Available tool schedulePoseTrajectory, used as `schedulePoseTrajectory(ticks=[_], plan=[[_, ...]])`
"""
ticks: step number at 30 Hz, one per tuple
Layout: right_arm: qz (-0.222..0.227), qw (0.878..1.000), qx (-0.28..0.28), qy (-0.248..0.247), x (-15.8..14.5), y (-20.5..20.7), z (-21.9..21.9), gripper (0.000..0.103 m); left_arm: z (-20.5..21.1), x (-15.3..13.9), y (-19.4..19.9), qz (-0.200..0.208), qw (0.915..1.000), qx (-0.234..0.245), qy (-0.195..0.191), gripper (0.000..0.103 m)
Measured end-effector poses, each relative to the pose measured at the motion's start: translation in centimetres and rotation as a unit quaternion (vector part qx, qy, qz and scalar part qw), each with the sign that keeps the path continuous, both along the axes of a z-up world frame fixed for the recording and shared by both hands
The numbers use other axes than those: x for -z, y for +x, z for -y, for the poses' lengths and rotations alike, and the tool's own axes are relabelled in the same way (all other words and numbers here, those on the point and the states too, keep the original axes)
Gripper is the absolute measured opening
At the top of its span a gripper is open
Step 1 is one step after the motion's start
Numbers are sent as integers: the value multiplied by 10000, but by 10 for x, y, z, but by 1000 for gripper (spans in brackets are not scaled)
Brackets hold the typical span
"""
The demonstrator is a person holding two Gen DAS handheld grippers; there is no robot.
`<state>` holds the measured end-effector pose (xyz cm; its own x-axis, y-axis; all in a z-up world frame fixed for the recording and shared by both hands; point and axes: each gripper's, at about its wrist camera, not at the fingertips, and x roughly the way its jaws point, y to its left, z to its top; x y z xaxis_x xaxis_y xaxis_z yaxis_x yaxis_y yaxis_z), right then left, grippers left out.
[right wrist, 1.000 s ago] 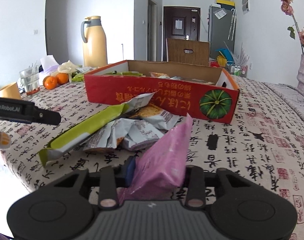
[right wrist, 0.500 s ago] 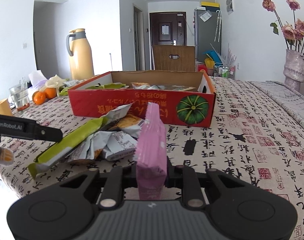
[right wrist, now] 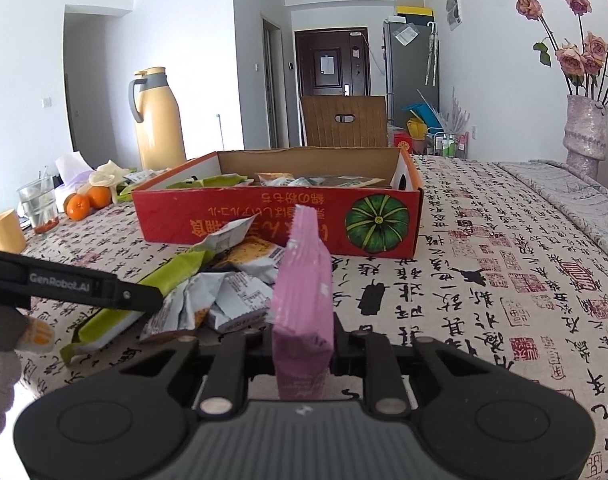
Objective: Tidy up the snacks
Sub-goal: 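Grasp a green snack bar with the left tool while the right tool holds its packet, then carry both packets into the cardboard box and open both tools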
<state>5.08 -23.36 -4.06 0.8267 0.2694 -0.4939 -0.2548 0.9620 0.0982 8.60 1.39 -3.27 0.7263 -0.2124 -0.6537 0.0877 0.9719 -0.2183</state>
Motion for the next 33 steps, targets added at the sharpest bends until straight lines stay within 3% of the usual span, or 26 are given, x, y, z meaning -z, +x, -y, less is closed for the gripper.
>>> schedulePoseTrajectory(ticks=[2,4,18,33], plan=[[-2,10000,-5,7,0,0,0,19,2,0,0,15,10000,63,-23,65],[-1,10000,-9,13,0,0,0,19,3,0,0,31,9999,142,-94,39],[90,9999,42,65,-7,-4,4,19,7,-7,-12,206,9994,265,82,34],[245,9996,73,109,-18,4,3,19,-4,-43,-25,731,9971,135,144,34]])
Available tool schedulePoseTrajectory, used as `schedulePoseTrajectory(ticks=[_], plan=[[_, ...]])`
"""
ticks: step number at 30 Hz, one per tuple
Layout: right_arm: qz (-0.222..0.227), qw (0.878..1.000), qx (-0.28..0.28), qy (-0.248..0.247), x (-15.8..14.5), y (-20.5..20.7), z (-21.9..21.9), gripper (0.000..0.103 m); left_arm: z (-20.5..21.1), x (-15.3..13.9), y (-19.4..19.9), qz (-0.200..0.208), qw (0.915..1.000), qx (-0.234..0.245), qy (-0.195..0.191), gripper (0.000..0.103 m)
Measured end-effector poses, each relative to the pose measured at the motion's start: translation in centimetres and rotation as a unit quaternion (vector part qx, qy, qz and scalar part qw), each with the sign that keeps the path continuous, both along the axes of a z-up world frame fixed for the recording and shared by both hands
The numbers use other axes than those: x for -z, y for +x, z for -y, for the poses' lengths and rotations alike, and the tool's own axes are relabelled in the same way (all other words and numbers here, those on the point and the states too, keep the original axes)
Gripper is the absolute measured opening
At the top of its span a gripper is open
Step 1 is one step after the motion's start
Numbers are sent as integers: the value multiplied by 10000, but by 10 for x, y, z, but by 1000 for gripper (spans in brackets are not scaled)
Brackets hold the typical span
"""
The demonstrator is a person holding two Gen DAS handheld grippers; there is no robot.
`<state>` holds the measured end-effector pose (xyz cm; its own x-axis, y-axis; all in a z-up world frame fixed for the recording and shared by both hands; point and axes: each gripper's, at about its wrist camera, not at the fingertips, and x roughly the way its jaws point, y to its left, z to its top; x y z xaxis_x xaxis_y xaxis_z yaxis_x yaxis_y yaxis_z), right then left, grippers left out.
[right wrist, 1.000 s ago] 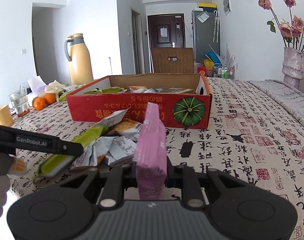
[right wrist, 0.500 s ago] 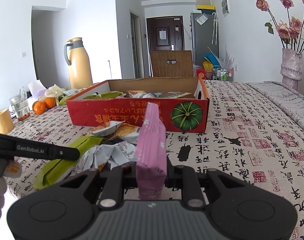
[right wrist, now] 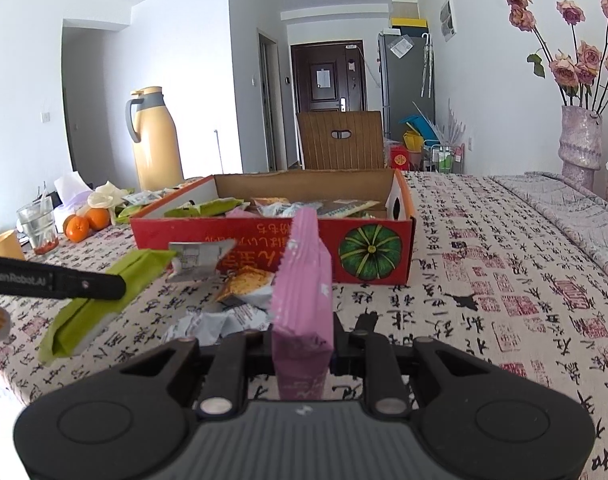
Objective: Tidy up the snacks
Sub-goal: 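Carry both packets into the cardboard box and open both tools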
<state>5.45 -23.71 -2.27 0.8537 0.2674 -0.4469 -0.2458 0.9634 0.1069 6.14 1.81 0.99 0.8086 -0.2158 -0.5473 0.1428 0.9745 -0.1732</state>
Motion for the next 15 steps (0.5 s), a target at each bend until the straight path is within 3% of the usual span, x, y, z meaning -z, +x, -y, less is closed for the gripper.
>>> schedulePoseTrajectory(ticks=[15], plan=[[246,9996,95,43,-23,47,-7,19,2,-39,37,531,9985,-105,25,34]])
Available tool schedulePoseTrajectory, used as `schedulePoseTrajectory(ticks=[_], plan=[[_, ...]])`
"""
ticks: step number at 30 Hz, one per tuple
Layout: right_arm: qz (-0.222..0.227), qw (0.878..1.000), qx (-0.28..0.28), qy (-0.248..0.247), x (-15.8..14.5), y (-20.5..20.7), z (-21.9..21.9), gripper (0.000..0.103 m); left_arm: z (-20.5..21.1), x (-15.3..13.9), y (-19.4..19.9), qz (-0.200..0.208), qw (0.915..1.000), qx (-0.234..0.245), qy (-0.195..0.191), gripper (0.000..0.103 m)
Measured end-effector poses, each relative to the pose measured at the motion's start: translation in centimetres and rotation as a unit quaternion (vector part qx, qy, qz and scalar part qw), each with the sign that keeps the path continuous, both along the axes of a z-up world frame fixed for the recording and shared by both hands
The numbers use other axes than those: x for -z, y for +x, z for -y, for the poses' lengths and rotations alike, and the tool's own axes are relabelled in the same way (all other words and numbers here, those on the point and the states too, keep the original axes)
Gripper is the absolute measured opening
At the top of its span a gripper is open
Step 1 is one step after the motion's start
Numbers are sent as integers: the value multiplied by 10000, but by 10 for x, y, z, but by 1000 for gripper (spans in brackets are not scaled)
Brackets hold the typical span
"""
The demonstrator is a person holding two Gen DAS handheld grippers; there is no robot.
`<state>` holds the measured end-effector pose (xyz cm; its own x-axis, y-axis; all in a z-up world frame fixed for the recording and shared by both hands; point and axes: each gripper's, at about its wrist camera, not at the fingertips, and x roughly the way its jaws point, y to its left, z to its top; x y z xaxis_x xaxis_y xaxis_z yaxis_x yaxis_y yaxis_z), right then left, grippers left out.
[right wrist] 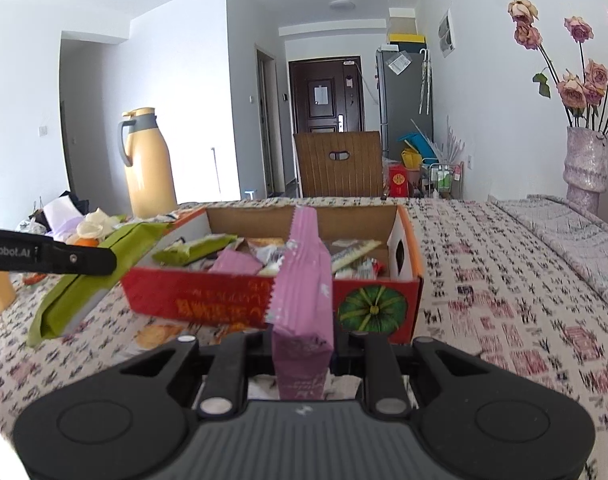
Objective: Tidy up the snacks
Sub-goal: 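Carry both packets into the cardboard box and open both tools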
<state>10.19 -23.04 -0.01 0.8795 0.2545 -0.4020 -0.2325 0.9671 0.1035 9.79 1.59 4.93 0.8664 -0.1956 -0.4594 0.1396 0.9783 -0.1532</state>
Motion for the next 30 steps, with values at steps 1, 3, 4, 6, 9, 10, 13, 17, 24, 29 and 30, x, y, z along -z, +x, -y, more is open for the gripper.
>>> schedulePoseTrajectory(ticks=[1,3,4,6,9,10,13,17,24,29,30], plan=[[7,10000,13,3,-2,5,-1,19,1,-2,5,9,10000,-11,-4,34],[15,10000,24,6,-5,16,-3,19,2,-6,16,5,10000,-34,-9,34],[19,10000,34,4,-7,22,-4,19,3,-7,21,4,10000,-52,2,34],[25,10000,52,-7,-12,35,-7,19,4,-11,35,-15,10000,-67,26,34],[8,10000,81,-20,-19,59,-10,19,7,-17,56,-26,9999,-91,66,34],[-4,10000,88,-26,-21,67,-11,19,8,-18,63,-23,9999,-105,90,34],[-77,9999,120,-69,-25,94,-15,19,13,-21,84,-32,9998,-141,167,34],[-265,9995,149,-129,-23,126,-19,19,19,-20,112,-92,9994,-184,295,34],[-591,9977,257,-215,-9,169,-23,19,27,-5,156,-327,9979,-327,464,34],[-792,9960,311,-276,0,187,-21,20,33,8,172,-372,9961,-442,673,34],[-803,9959,305,-287,1,188,-21,22,33,10,173,-375,9957,-460,706,35]])
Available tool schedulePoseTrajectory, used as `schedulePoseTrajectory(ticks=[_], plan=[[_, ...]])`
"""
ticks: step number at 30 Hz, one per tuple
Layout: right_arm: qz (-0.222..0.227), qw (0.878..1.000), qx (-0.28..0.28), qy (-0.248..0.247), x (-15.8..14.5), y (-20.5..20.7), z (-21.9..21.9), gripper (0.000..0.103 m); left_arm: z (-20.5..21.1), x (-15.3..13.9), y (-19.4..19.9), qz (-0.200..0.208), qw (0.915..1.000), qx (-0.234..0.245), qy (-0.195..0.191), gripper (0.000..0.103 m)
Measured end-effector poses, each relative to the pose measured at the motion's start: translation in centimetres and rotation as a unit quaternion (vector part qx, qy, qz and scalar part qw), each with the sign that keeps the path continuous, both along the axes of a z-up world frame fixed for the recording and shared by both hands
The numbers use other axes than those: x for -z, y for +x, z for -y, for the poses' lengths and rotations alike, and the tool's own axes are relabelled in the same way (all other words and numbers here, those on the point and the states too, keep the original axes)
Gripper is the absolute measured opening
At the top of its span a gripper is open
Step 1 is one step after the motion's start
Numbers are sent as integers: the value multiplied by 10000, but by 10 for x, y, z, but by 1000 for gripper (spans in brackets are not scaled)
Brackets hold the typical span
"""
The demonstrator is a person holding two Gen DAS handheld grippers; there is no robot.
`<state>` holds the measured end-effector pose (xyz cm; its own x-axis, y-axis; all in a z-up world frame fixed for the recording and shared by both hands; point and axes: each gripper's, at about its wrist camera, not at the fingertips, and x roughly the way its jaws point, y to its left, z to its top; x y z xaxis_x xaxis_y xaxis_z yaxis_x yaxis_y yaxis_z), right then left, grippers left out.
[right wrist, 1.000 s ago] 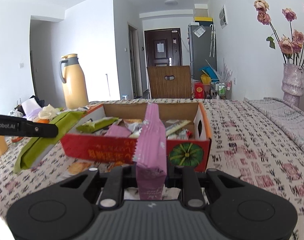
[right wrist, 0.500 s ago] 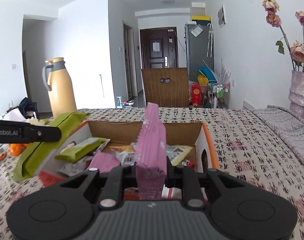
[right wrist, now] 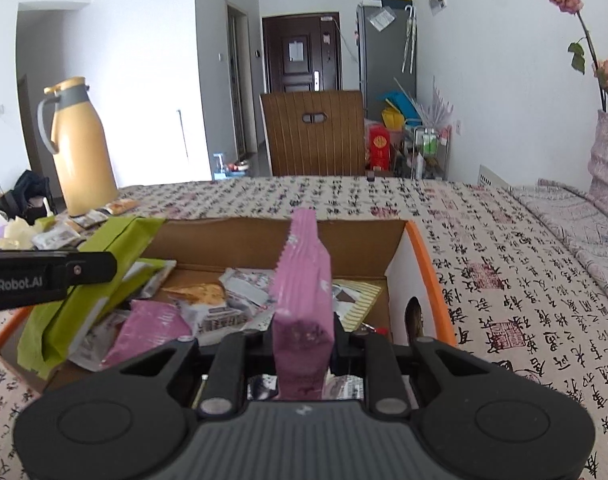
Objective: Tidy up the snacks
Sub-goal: 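Carry both packets into the cardboard box and open both tools, then move both tools back toward the biscuit packets on the table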
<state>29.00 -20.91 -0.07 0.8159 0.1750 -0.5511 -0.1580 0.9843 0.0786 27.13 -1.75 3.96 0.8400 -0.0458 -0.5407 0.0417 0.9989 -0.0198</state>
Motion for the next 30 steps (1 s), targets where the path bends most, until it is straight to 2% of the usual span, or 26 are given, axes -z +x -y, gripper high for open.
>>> schedulePoseTrajectory(ticks=[2,3,4,5,6,7,9,10,12,30], plan=[[17,10000,-11,-69,0,1,-1,23,0,2,2,11,10000,-49,43,36],[25,10000,-29,-58,-1,0,-1,33,-1,2,2,31,9999,-93,78,41],[54,10000,-28,-55,-2,0,-1,39,-2,2,2,54,9999,-110,94,51],[97,9999,-5,-83,-3,-2,0,54,-3,2,1,87,9998,-129,104,56],[134,9998,23,-111,-4,-3,0,68,-4,1,0,124,9997,-170,118,73],[164,9998,44,-111,-5,-5,1,74,-6,0,-2,183,9995,-220,133,88],[204,9997,87,-96,-6,-8,2,87,-7,-3,-8,345,9989,-275,168,100],[218,9996,117,-100,-7,-10,2,89,-9,-4,-10,386,9987,-282,166,103],[221,9996,176,-85,-9,-13,3,101,-12,-6,-14,365,9990,-254,93,103],[294,9994,146,-98,-18,-64,3,103,-30,-12,-61,333,9989,-332,-84,103]])
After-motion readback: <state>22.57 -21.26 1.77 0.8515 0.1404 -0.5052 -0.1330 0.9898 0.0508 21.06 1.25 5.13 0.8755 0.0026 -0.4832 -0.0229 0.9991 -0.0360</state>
